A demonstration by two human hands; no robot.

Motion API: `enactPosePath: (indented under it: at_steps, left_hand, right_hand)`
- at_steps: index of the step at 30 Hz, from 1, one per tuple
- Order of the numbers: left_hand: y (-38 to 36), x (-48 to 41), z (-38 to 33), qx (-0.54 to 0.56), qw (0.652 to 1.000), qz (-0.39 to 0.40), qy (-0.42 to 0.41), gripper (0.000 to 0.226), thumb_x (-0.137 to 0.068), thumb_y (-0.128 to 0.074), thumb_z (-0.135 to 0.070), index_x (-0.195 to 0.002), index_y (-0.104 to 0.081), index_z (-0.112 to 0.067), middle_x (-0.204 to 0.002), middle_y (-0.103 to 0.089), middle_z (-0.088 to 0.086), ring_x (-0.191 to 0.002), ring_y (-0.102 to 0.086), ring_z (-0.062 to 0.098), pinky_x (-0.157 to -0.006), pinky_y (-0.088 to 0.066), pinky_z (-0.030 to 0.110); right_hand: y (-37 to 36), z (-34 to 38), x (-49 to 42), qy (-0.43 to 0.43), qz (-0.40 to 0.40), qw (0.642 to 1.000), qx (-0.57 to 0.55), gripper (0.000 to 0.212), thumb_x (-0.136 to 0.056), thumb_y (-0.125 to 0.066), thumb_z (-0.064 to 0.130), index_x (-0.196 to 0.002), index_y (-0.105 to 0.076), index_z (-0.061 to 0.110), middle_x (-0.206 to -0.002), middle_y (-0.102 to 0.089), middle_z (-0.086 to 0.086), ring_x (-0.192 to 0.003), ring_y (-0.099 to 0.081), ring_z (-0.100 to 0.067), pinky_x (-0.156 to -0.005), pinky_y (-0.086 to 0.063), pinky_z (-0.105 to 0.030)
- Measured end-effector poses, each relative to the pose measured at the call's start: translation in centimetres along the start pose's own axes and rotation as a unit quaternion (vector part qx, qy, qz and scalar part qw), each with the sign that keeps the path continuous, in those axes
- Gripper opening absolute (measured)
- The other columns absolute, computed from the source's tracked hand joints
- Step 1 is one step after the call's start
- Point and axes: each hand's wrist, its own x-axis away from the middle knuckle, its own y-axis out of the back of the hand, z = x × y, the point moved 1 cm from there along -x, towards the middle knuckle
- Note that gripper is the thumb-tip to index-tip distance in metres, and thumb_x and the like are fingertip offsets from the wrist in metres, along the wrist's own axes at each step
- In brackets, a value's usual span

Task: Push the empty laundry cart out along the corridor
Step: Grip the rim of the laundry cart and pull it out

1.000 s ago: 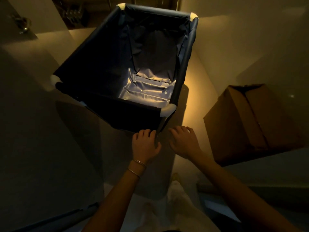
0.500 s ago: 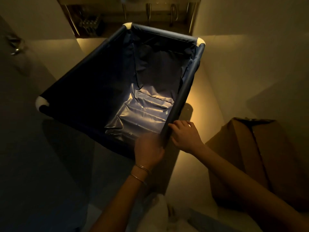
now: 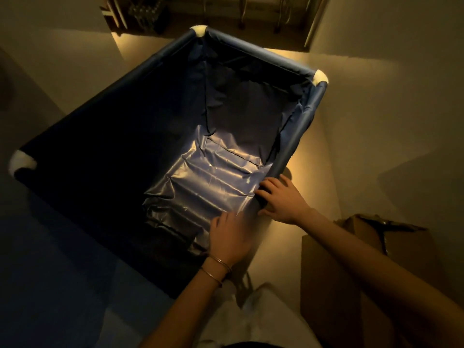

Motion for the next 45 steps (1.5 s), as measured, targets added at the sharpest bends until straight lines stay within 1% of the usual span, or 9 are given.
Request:
enactPosePath:
  at_steps: [5,9,13,20,24,30,35,41,45]
  left_hand:
    - [-1.4,-1.6,-1.5,-0.014,0.998,-0.025,0.061,0.051,-0.068,-0.041,-0.047,-0.098,-0.064,-0.012,-0.088,-0.068,0.007,-0.080,-0.063,0.024,-0.070,-0.048,0.036]
    - [-2.0,-2.4,-3.7,-0.020,0.986,-0.059,0.158,0.045,-0.069,-0.041,-0.045,-0.088,-0.063,-0.011,-0.076,-0.066,0.008,-0.068,-0.062,0.027,-0.059,-0.048,0.033]
    - [-2.1,-2.9,-6.1,-0.010,0.965,-0.089,0.247,0.041,-0.075,-0.041,-0.047,-0.082,-0.061,-0.012,-0.068,-0.064,0.008,-0.057,-0.061,0.026,-0.045,-0.047,0.030]
    - [-2.9,-4.1,-7.7,-0.063,0.961,-0.110,0.244,0.035,-0.073,-0.072,-0.045,-0.084,-0.061,-0.013,-0.067,-0.065,0.006,-0.051,-0.062,0.024,-0.040,-0.038,0.023]
    - [-3.2,-5.5,-9.6,-0.066,0.959,-0.125,0.244,0.034,-0.076,-0.069,-0.046,-0.082,-0.058,-0.014,-0.065,-0.064,0.006,-0.051,-0.061,0.023,-0.042,-0.033,0.022]
    - [-4.4,-8.1,-12.3,-0.061,0.958,-0.123,0.251,0.034,-0.076,-0.068,-0.045,-0.078,-0.056,-0.013,-0.064,-0.064,0.008,-0.051,-0.061,0.025,-0.041,-0.037,0.026]
    - [-4.6,-9.8,-13.4,-0.074,0.956,-0.145,0.244,0.036,-0.068,-0.077,-0.043,-0.072,-0.056,-0.014,-0.056,-0.061,0.004,-0.044,-0.059,0.021,-0.037,-0.035,0.022]
    - [-2.8,-10.8,-12.3,-0.084,0.960,-0.145,0.223,0.035,-0.073,-0.072,-0.044,-0.076,-0.056,-0.014,-0.059,-0.061,0.005,-0.044,-0.059,0.023,-0.039,-0.031,0.022]
    - [-2.1,-11.5,-11.1,-0.087,0.963,-0.143,0.209,0.034,-0.079,-0.065,-0.046,-0.084,-0.057,-0.014,-0.065,-0.064,0.005,-0.050,-0.061,0.023,-0.043,-0.028,0.023]
  right_hand:
    - [-0.8,-4.4,-2.8,0.130,0.040,0.990,0.030,0.070,-0.079,-0.030,0.070,-0.118,-0.059,0.019,-0.109,-0.065,-0.010,-0.106,-0.058,-0.032,-0.098,-0.040,-0.052]
    - [-1.2,-7.2,-4.8,0.228,0.021,0.973,0.040,0.074,-0.086,-0.013,0.071,-0.113,-0.058,0.018,-0.097,-0.066,-0.008,-0.091,-0.060,-0.029,-0.092,-0.035,-0.040]
    - [-1.4,-9.9,-5.8,0.269,-0.006,0.963,0.022,0.068,-0.087,-0.016,0.070,-0.106,-0.056,0.018,-0.092,-0.062,-0.007,-0.085,-0.057,-0.028,-0.081,-0.030,-0.036]
    - [-2.7,-12.0,-6.0,0.297,-0.051,0.954,0.008,0.068,-0.086,-0.014,0.069,-0.104,-0.055,0.018,-0.089,-0.059,-0.009,-0.082,-0.055,-0.028,-0.076,-0.037,-0.038]
    - [-2.4,-13.9,-5.9,0.300,-0.059,0.952,0.030,0.069,-0.086,-0.013,0.069,-0.101,-0.056,0.017,-0.086,-0.060,-0.010,-0.080,-0.056,-0.029,-0.075,-0.032,-0.038]
    - [-2.6,-17.4,-5.9,0.309,-0.054,0.948,0.055,0.067,-0.086,-0.013,0.069,-0.100,-0.053,0.017,-0.084,-0.058,-0.009,-0.077,-0.055,-0.029,-0.073,-0.028,-0.038]
    - [-2.7,-19.3,-6.3,0.306,-0.048,0.948,0.070,0.067,-0.087,-0.010,0.068,-0.100,-0.051,0.017,-0.085,-0.059,-0.010,-0.077,-0.055,-0.028,-0.073,-0.043,-0.039]
    - [-0.7,-19.2,-7.2,0.293,-0.048,0.953,0.056,0.071,-0.086,-0.009,0.068,-0.099,-0.054,0.016,-0.084,-0.058,-0.010,-0.076,-0.053,-0.028,-0.071,-0.043,-0.039]
    - [-0.2,-19.2,-8.0,0.284,-0.049,0.955,0.063,0.065,-0.085,-0.017,0.067,-0.101,-0.054,0.016,-0.085,-0.059,-0.010,-0.078,-0.055,-0.028,-0.073,-0.044,-0.039]
